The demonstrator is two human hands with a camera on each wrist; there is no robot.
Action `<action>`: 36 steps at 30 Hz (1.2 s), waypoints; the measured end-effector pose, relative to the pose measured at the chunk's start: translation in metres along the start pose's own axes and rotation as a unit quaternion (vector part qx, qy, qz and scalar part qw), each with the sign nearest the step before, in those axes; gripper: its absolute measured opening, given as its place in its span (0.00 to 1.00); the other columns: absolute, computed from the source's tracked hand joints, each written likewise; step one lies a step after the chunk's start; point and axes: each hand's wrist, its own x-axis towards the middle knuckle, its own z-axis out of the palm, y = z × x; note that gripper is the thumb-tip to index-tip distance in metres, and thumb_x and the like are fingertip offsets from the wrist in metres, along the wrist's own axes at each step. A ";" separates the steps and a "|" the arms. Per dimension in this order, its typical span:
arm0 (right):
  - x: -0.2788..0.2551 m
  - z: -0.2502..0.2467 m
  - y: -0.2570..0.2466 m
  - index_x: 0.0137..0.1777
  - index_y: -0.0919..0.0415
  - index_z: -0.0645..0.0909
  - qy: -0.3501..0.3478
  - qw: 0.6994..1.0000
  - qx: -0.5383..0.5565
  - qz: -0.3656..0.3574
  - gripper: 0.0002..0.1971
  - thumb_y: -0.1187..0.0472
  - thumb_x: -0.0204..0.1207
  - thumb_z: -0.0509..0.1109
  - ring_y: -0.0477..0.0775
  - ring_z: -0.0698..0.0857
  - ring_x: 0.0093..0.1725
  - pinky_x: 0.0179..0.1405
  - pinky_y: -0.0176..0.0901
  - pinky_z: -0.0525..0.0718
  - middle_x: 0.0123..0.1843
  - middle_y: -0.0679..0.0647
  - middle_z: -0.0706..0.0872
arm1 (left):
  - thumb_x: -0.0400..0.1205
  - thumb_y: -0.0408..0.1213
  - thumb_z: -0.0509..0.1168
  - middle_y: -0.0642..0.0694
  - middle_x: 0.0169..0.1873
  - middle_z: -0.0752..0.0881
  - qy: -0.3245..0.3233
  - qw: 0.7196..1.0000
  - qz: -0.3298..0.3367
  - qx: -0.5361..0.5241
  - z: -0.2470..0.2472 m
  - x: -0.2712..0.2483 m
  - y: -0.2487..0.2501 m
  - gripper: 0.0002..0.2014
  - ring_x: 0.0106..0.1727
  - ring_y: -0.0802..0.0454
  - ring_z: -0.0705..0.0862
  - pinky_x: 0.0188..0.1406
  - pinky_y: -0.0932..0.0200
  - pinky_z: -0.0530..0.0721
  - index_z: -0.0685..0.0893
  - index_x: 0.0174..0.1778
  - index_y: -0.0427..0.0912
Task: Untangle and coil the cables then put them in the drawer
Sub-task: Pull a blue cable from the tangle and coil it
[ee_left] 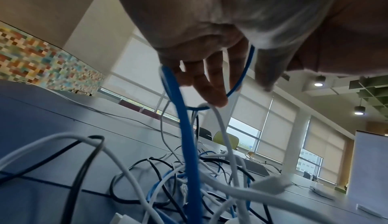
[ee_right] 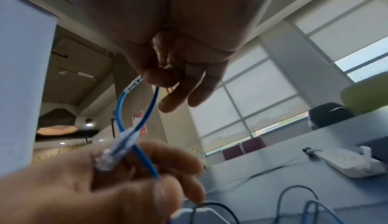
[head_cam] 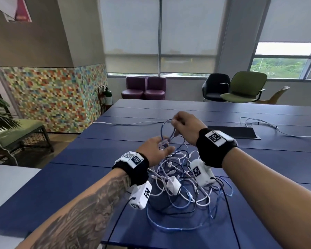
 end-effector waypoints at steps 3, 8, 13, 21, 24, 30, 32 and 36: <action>0.001 -0.009 -0.015 0.50 0.59 0.77 0.048 0.997 0.048 -0.020 0.08 0.56 0.86 0.62 0.42 0.84 0.31 0.35 0.36 0.78 0.36 0.54 0.89 | 0.79 0.40 0.72 0.56 0.38 0.87 -0.003 0.999 0.017 0.031 0.000 0.002 0.005 0.07 0.31 0.68 0.79 0.40 0.68 0.77 0.88 0.52 0.46; 0.003 -0.027 -0.019 0.49 0.56 0.77 0.111 0.990 0.089 -0.022 0.06 0.55 0.86 0.64 0.41 0.82 0.31 0.31 0.29 0.76 0.37 0.52 0.84 | 0.78 0.30 0.72 0.48 0.36 0.89 0.018 0.999 0.002 -0.028 -0.003 0.003 -0.003 0.04 0.33 0.60 0.83 0.42 0.63 0.83 0.89 0.41 0.44; 0.003 -0.028 -0.005 0.43 0.50 0.76 0.132 0.971 0.199 0.023 0.08 0.54 0.84 0.65 0.57 0.86 0.46 0.48 0.54 0.85 0.44 0.53 0.86 | 0.82 0.25 0.67 0.49 0.28 0.88 0.046 0.989 -0.005 -0.141 -0.008 0.004 0.001 0.04 0.28 0.62 0.84 0.37 0.66 0.83 0.87 0.46 0.36; -0.021 0.011 0.007 0.51 0.57 0.79 -0.046 0.979 0.177 0.086 0.08 0.57 0.78 0.75 0.54 0.83 0.28 0.41 0.61 0.88 0.33 0.54 0.84 | 0.88 0.30 0.58 0.53 0.27 0.89 0.078 0.962 -0.025 -0.261 -0.018 0.007 0.024 0.09 0.26 0.62 0.84 0.27 0.64 0.76 0.83 0.48 0.41; -0.028 0.023 0.005 0.53 0.61 0.82 -0.100 0.978 0.155 0.098 0.13 0.56 0.75 0.79 0.54 0.84 0.29 0.33 0.47 0.88 0.43 0.63 0.89 | 0.88 0.32 0.58 0.48 0.34 0.90 0.080 0.944 -0.040 -0.317 -0.023 0.007 0.029 0.10 0.31 0.56 0.85 0.30 0.60 0.75 0.84 0.47 0.44; -0.024 0.027 0.007 0.41 0.64 0.87 -0.029 0.986 0.133 0.097 0.14 0.52 0.78 0.76 0.45 0.72 0.19 0.18 0.31 0.70 0.22 0.49 0.78 | 0.87 0.31 0.59 0.46 0.40 0.88 0.083 0.920 -0.032 -0.383 -0.033 -0.004 0.045 0.08 0.32 0.53 0.82 0.28 0.62 0.75 0.84 0.53 0.42; -0.020 0.026 0.008 0.39 0.64 0.89 0.008 0.986 0.136 0.095 0.13 0.53 0.77 0.76 0.44 0.67 0.20 0.20 0.34 0.67 0.20 0.46 0.73 | 0.85 0.34 0.62 0.49 0.42 0.83 0.119 0.944 -0.035 -0.305 -0.029 -0.007 0.043 0.05 0.32 0.53 0.79 0.28 0.62 0.74 0.80 0.55 0.43; -0.016 0.026 0.010 0.32 0.52 0.88 0.033 0.984 0.155 0.086 0.13 0.51 0.77 0.76 0.38 0.69 0.21 0.25 0.34 0.69 0.20 0.40 0.75 | 0.69 0.61 0.67 0.47 0.51 0.81 0.117 0.970 -0.041 -0.209 -0.005 -0.020 0.026 0.29 0.43 0.52 0.80 0.39 0.57 0.76 0.75 0.59 0.47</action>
